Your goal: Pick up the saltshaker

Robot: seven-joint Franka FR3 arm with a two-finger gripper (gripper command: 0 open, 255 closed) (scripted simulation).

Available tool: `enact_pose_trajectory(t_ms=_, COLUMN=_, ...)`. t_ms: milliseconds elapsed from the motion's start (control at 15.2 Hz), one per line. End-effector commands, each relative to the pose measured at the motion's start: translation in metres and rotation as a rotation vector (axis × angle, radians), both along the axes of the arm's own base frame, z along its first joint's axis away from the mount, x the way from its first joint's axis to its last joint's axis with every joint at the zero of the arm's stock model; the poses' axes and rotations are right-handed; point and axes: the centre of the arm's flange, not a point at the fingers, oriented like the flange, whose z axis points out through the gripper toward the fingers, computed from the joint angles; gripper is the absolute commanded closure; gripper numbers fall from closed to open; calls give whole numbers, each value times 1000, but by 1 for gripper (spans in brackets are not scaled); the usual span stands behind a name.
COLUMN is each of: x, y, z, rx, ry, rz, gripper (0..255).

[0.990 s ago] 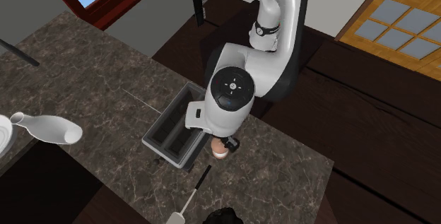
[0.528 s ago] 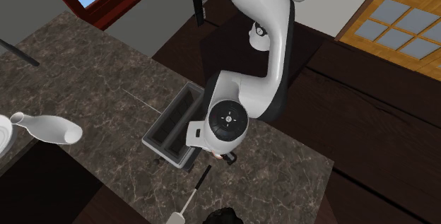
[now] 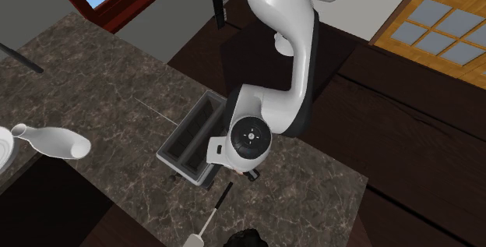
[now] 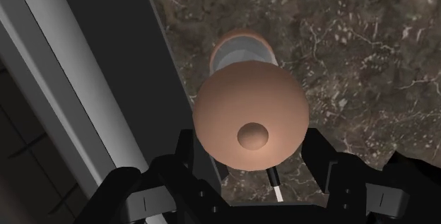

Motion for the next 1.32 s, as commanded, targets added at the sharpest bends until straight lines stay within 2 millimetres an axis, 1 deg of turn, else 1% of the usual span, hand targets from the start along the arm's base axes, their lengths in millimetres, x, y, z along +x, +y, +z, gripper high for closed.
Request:
enact_pose_trajectory(t_ms=0, x=0, y=0, z=-1, rx=0, ry=1, rz=0, gripper=255)
enact_pose_trajectory(t_ms=396, x=0, y=0, z=-1, rx=0, ry=1, rz=0, gripper=255)
enact_pose_trajectory(t_ms=1254, x=0, y=0, z=68, rx=0, ry=1, rz=0, gripper=255)
